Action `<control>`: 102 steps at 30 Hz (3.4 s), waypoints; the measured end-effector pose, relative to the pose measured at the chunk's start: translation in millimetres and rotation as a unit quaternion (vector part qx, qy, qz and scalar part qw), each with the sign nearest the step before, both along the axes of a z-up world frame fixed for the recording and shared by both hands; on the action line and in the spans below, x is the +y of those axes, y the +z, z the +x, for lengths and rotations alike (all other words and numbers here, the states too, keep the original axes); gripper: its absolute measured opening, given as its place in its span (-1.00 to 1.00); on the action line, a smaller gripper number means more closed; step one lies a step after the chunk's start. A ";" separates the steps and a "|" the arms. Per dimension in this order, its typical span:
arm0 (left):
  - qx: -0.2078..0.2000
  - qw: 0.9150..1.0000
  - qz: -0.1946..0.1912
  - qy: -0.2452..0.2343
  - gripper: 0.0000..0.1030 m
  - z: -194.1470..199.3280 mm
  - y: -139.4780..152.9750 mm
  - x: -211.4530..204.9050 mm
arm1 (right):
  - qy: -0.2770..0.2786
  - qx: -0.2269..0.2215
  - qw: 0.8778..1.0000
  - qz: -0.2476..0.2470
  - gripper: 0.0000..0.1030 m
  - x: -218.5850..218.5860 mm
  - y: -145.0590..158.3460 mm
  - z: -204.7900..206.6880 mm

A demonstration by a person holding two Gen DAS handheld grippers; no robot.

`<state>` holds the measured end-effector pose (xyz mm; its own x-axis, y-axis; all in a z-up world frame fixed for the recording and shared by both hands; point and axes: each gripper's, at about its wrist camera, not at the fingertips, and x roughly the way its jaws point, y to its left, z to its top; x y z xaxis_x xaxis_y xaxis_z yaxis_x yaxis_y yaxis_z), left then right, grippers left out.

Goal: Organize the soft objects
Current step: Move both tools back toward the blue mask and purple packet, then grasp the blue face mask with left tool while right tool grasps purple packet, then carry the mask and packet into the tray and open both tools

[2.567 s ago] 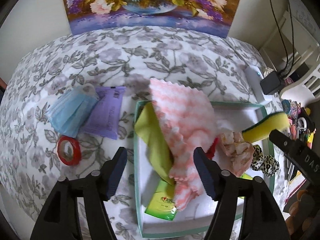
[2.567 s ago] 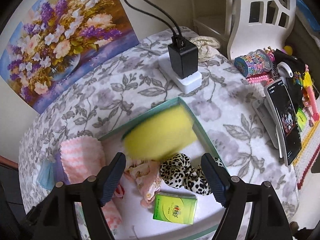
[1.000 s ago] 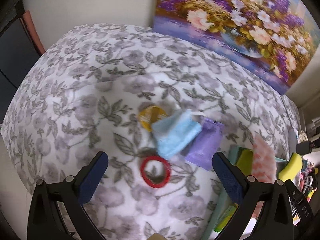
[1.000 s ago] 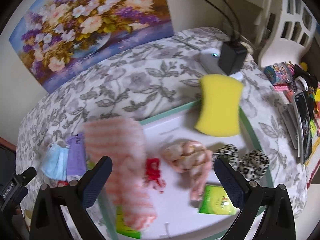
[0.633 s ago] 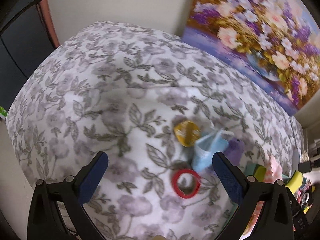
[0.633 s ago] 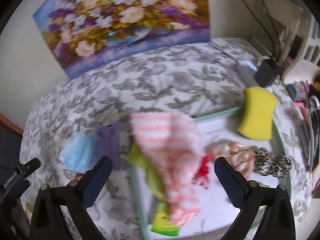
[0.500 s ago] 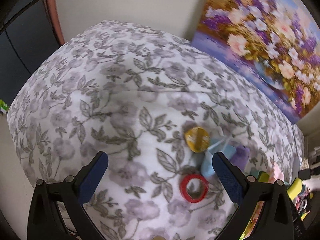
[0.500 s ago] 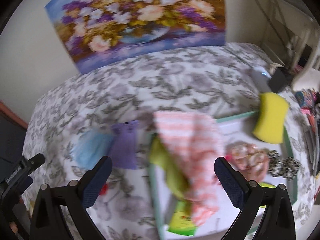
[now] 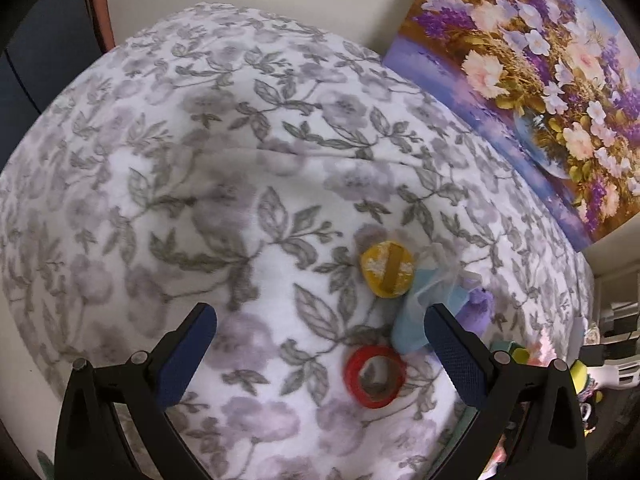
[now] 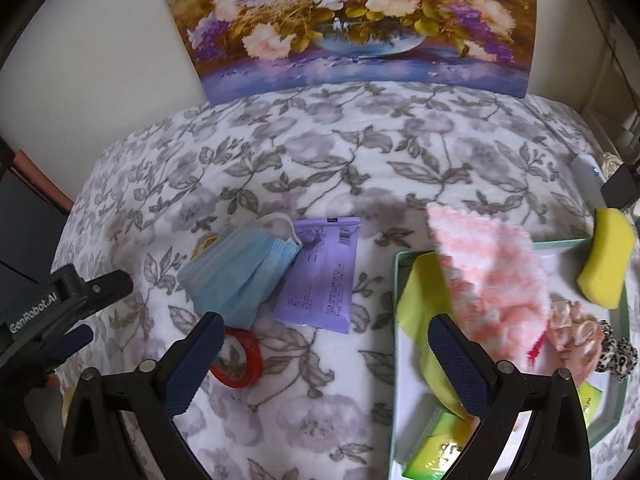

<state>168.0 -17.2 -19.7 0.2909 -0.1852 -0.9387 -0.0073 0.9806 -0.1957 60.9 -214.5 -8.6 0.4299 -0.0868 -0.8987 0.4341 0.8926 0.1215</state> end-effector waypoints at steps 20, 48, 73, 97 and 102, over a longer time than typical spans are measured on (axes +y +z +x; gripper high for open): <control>0.019 0.997 -0.062 -0.041 0.48 17.4 -40.2 -49.3 | 0.014 0.019 1.000 0.019 0.49 -4.6 -50.6 40.7; 0.030 0.996 -0.085 -0.026 -0.61 18.2 -35.9 -41.4 | 0.010 0.043 0.999 0.017 0.11 -11.3 -72.3 45.9; -0.030 0.994 -0.099 -0.044 -0.63 -28.4 23.1 -34.0 | -0.002 0.008 1.000 0.007 0.10 -14.3 -7.8 -12.8; -0.100 0.979 -0.113 -0.140 -0.63 -109.5 79.2 -78.0 | -0.082 -0.036 0.996 -0.008 0.10 -61.4 52.4 -116.4; -0.091 0.972 -0.125 -0.177 -0.62 -120.3 79.9 -102.1 | -0.147 -0.011 0.989 -0.026 0.10 -104.0 45.3 -139.5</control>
<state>47.7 -119.3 60.3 0.3247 -0.5204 -0.7898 0.3796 0.8365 -0.3951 -78.6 -318.5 36.7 0.3994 -0.2563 -0.8802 0.6736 0.7333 0.0921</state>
